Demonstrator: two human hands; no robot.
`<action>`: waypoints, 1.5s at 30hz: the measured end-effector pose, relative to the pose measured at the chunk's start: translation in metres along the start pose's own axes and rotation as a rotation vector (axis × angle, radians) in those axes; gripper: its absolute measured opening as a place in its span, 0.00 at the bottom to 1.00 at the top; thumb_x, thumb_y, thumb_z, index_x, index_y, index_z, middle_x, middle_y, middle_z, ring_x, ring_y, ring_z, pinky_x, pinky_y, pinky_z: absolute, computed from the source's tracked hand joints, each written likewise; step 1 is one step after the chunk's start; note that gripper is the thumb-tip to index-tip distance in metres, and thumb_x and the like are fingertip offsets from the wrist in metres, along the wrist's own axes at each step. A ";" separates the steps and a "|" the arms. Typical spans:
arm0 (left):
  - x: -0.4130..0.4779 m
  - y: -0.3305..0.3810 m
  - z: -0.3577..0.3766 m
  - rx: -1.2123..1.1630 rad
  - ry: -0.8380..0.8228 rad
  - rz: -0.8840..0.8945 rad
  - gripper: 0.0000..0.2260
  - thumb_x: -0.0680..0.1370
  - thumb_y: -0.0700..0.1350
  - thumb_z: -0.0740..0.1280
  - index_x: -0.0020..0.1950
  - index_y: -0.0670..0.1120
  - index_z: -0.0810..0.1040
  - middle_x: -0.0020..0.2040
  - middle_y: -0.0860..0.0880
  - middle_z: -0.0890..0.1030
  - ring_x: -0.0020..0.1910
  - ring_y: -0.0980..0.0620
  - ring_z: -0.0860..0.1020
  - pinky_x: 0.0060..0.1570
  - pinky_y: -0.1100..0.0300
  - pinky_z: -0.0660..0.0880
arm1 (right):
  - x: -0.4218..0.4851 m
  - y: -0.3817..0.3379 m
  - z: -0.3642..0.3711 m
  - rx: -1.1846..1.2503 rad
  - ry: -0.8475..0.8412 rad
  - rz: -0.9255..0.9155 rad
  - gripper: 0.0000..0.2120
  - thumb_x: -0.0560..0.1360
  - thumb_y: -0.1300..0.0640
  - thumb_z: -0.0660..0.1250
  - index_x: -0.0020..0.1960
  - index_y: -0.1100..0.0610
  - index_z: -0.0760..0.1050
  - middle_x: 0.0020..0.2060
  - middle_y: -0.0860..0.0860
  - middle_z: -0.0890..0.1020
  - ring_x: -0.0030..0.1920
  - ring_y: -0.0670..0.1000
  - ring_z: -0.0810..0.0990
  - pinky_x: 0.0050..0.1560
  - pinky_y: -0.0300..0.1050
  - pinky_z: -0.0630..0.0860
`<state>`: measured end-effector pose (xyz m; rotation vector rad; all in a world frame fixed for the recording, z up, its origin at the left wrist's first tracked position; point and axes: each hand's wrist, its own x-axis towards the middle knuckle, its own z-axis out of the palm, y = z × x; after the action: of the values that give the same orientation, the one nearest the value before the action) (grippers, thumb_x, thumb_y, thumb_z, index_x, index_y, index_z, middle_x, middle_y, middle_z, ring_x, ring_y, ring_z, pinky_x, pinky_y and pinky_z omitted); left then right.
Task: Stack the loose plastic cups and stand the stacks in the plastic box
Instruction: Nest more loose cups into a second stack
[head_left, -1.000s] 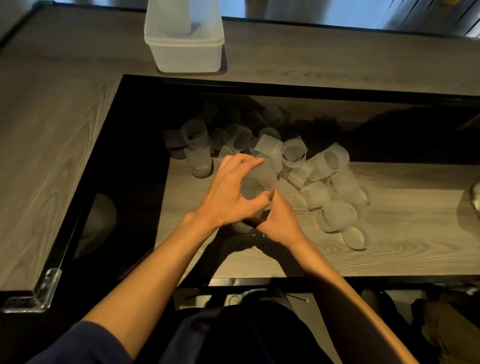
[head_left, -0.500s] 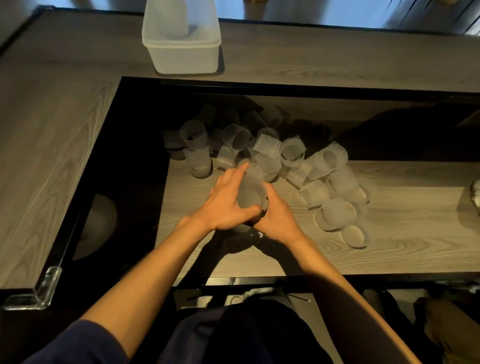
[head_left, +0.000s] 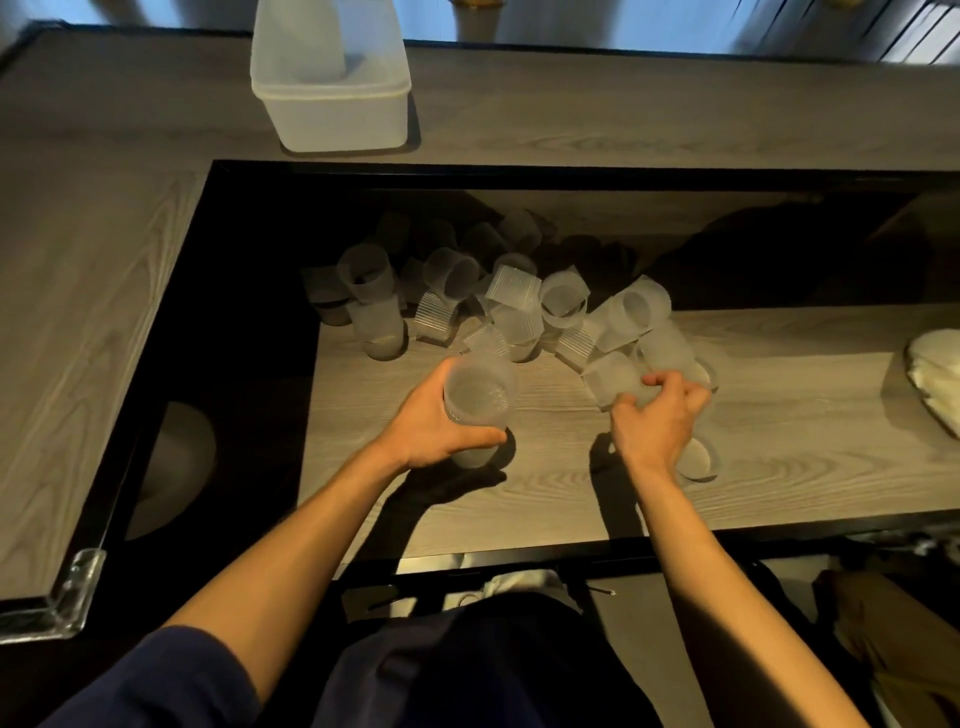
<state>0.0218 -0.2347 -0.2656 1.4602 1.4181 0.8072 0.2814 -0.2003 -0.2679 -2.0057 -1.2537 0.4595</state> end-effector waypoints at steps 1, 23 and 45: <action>0.000 -0.001 0.001 -0.008 0.002 -0.006 0.42 0.61 0.54 0.83 0.72 0.53 0.69 0.65 0.56 0.76 0.65 0.58 0.75 0.67 0.47 0.74 | 0.002 0.005 -0.002 -0.038 -0.014 0.025 0.14 0.74 0.65 0.70 0.58 0.60 0.73 0.64 0.57 0.67 0.45 0.50 0.71 0.51 0.46 0.72; 0.003 -0.008 0.004 -0.066 -0.040 -0.040 0.46 0.61 0.57 0.81 0.75 0.54 0.64 0.66 0.53 0.75 0.66 0.54 0.74 0.67 0.43 0.75 | -0.041 -0.091 -0.021 0.544 -0.505 -0.488 0.05 0.77 0.63 0.73 0.45 0.61 0.77 0.39 0.57 0.81 0.37 0.56 0.78 0.39 0.44 0.77; 0.002 -0.011 0.008 -0.103 -0.039 -0.009 0.45 0.62 0.55 0.80 0.75 0.54 0.64 0.68 0.55 0.74 0.68 0.58 0.73 0.66 0.61 0.72 | -0.039 -0.079 -0.016 0.354 -0.787 -0.464 0.04 0.76 0.60 0.75 0.44 0.56 0.80 0.47 0.48 0.86 0.37 0.53 0.83 0.41 0.51 0.83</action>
<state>0.0249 -0.2347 -0.2788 1.3824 1.3335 0.8295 0.2236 -0.2196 -0.2018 -1.1905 -1.8723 1.2019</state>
